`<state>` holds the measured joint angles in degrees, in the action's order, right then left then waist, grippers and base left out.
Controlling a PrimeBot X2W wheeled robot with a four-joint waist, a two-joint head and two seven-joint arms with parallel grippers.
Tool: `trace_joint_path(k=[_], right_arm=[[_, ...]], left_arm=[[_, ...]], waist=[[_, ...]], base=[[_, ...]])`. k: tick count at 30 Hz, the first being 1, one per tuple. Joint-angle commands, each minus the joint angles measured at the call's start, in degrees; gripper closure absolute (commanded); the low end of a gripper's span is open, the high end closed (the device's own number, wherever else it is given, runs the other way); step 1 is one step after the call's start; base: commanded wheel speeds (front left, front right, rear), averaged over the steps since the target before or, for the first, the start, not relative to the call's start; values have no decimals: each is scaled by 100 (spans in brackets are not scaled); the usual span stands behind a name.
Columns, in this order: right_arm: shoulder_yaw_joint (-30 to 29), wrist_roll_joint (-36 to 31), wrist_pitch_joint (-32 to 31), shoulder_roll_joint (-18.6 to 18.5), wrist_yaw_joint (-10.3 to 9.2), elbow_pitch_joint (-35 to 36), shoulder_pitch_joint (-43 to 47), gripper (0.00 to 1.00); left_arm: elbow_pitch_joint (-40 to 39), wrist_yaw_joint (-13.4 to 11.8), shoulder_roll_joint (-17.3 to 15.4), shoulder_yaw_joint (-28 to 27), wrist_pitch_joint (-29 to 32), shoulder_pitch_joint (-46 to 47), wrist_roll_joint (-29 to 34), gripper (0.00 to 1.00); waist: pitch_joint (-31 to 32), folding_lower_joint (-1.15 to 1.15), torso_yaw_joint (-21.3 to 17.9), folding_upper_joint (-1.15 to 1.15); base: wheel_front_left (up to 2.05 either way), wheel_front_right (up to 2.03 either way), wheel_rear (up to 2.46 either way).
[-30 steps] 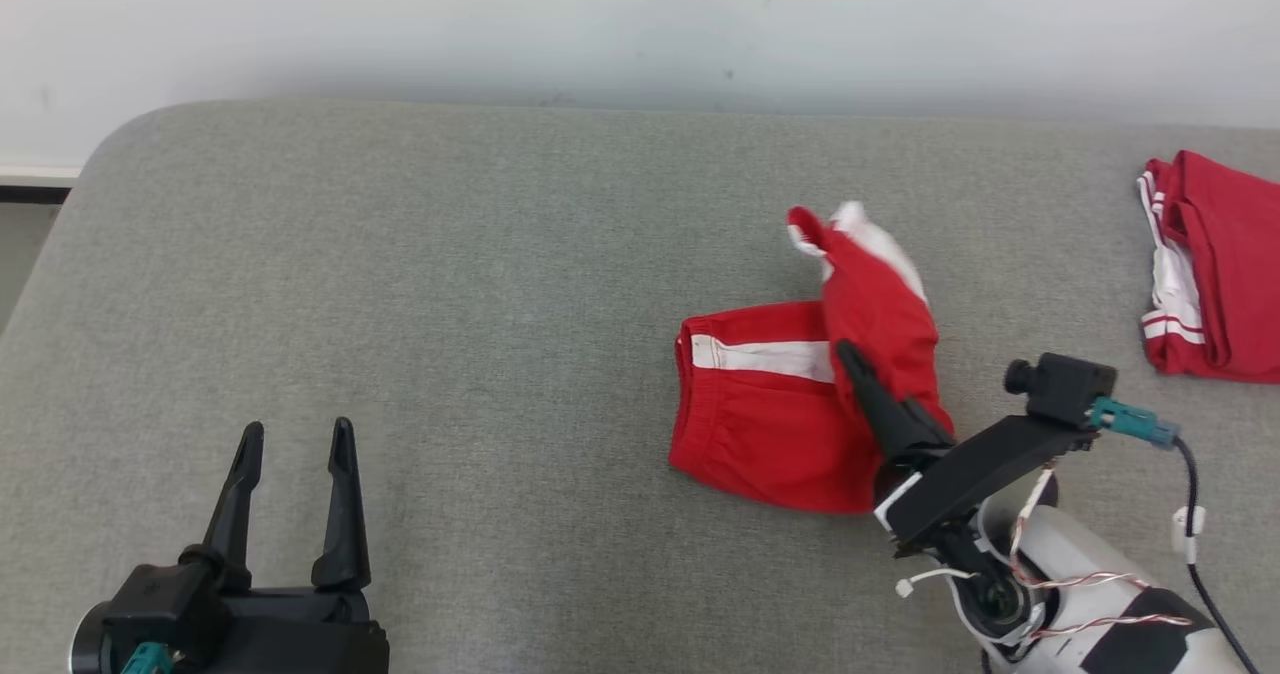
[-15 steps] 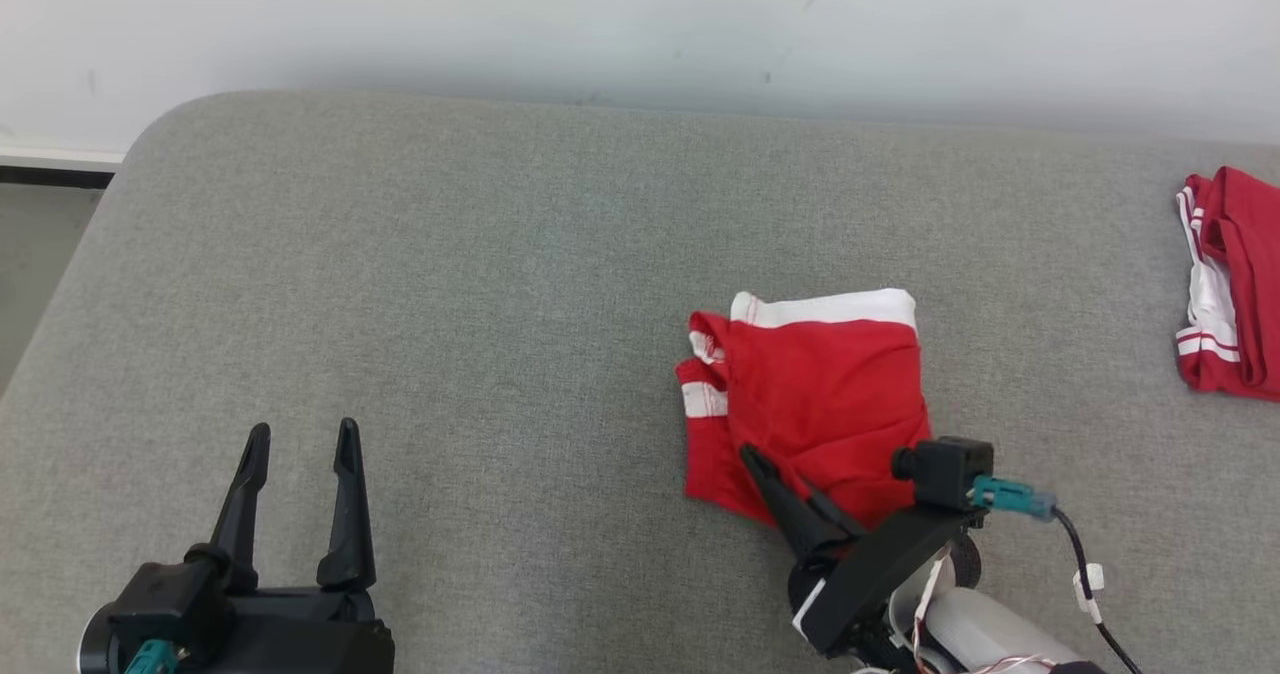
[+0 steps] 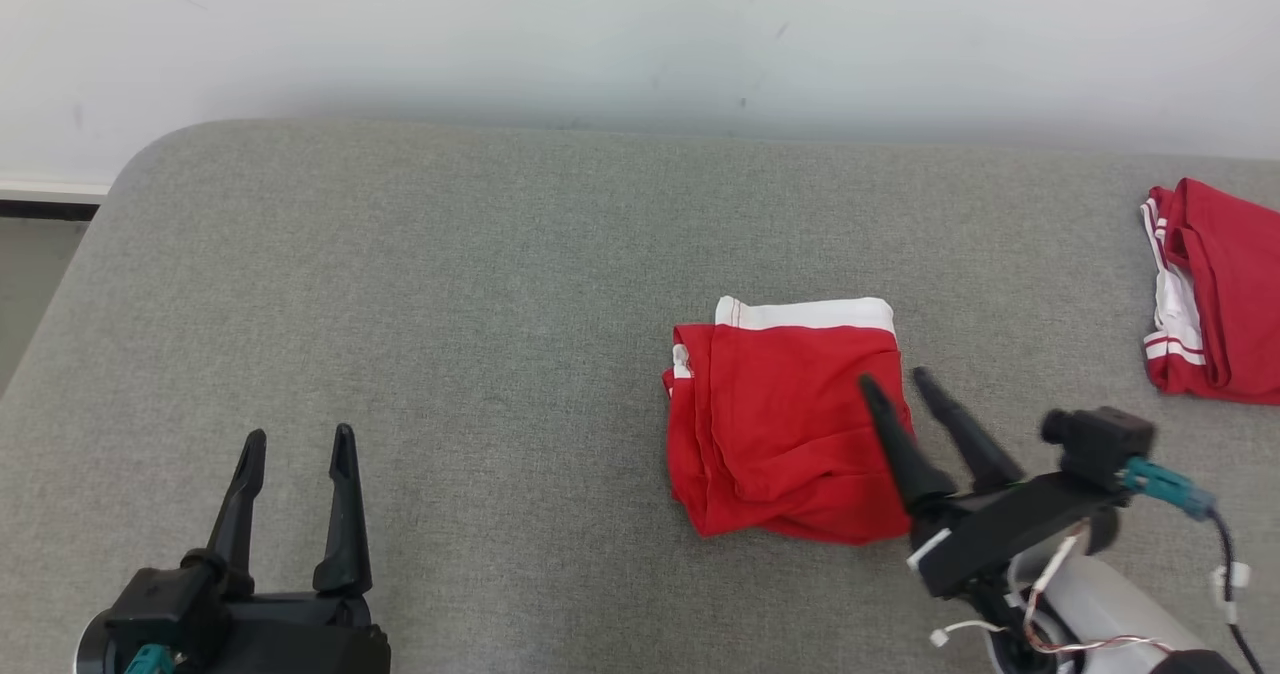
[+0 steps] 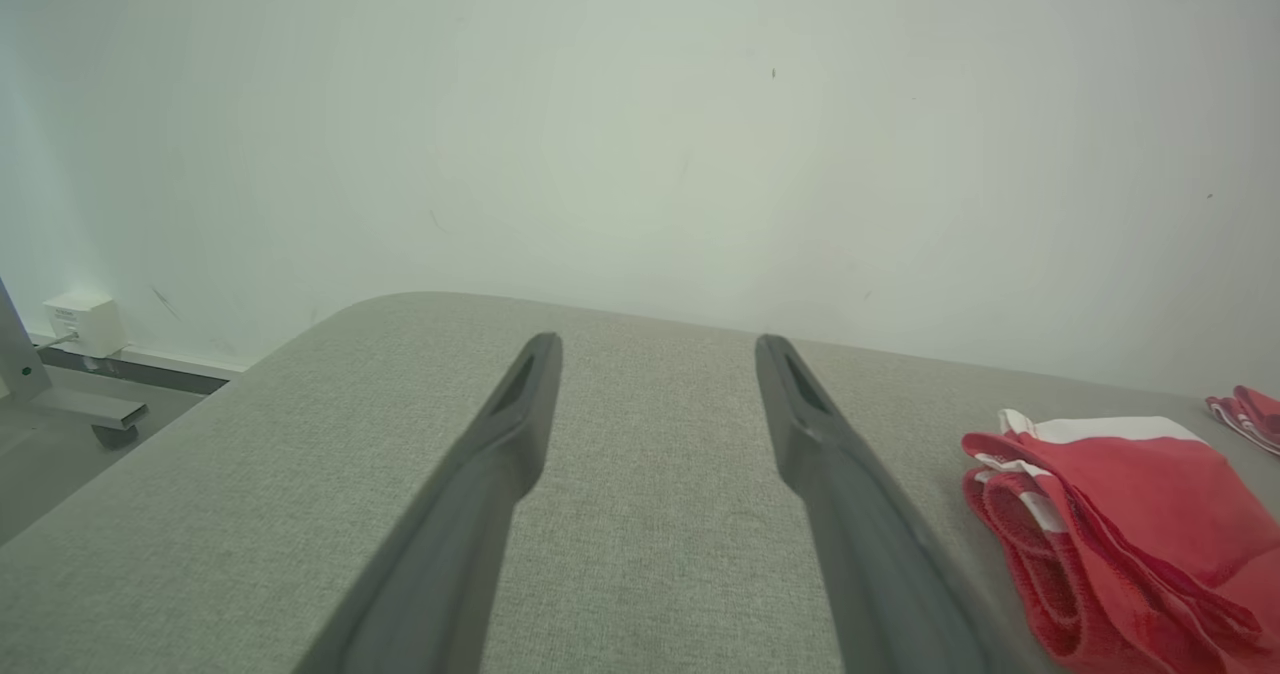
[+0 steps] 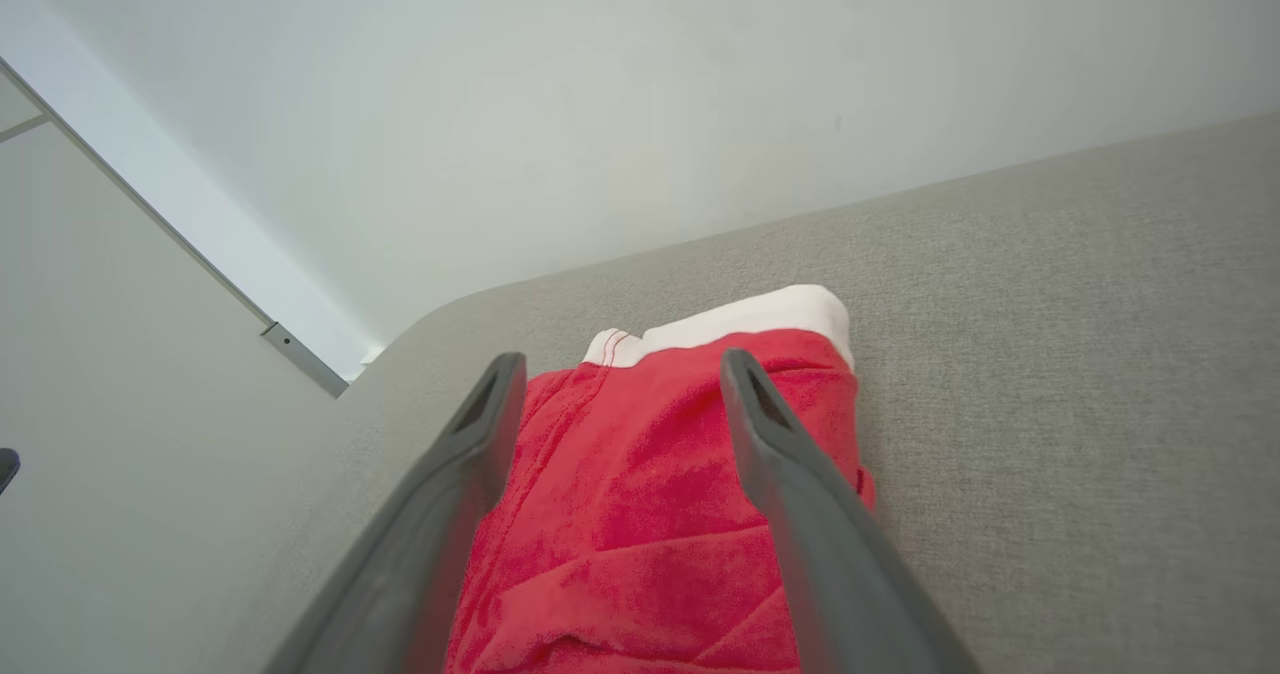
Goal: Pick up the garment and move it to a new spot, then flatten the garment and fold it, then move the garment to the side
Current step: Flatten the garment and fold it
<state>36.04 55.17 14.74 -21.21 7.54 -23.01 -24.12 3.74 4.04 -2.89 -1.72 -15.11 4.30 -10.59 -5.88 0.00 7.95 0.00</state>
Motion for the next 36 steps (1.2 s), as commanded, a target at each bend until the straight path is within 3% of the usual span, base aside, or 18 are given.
trace_joint_path(k=[1, 2, 3, 4, 5, 10, 20, 31, 36], right_arm=[[-134, -77, 37, 3, -14, -23, 109, 0], [-268, -140, 39, -12, -14, -71, 138, 2], [-393, -258, 43, -51, -14, -125, 150, 29], [-484, -403, 47, -79, -14, -153, 140, 75], [-568, -554, 48, -93, -14, -200, 131, 100], [-868, -1055, 48, 93, -14, -467, 65, 100], [-582, -2097, 49, 607, -14, -1396, -238, 100], [309, -2294, 50, 1366, -14, -1513, -113, 100], [461, -2242, 49, 1473, -14, -1359, -200, 100]], left_arm=[[-14, 7, 0, -29, -2, -58, 15, 0], [-19, 11, 0, -34, -2, -57, 18, 0], [-19, 16, 0, -31, -2, -51, 21, 0], [-18, 22, 1, -30, -2, -42, 27, 0], [-21, 26, 1, -30, -2, -32, 30, 0], [-26, 30, 0, -12, -2, 0, 35, 0], [59, 44, 0, 122, -2, 162, -31, 0], [89, 60, 1, 118, -2, 199, -61, 0], [80, 19, -2, 188, -2, 225, -35, 0]], waist=[[6, 0, -9, 0], [6, 0, -10, 0], [4, 0, -5, 0], [0, 0, 1, 0], [-8, 0, 7, 0], [-55, 0, 49, 0], [-205, 0, 257, 0], [-262, 0, 376, 0], [-269, 0, 288, 0]], base=[[0, 0, 0], [0, 0, 0], [0, 0, 0], [0, 0, 0], [0, 0, 0], [0, 0, 0], [0, 0, 0], [0, 0, 0], [0, 0, 0]])
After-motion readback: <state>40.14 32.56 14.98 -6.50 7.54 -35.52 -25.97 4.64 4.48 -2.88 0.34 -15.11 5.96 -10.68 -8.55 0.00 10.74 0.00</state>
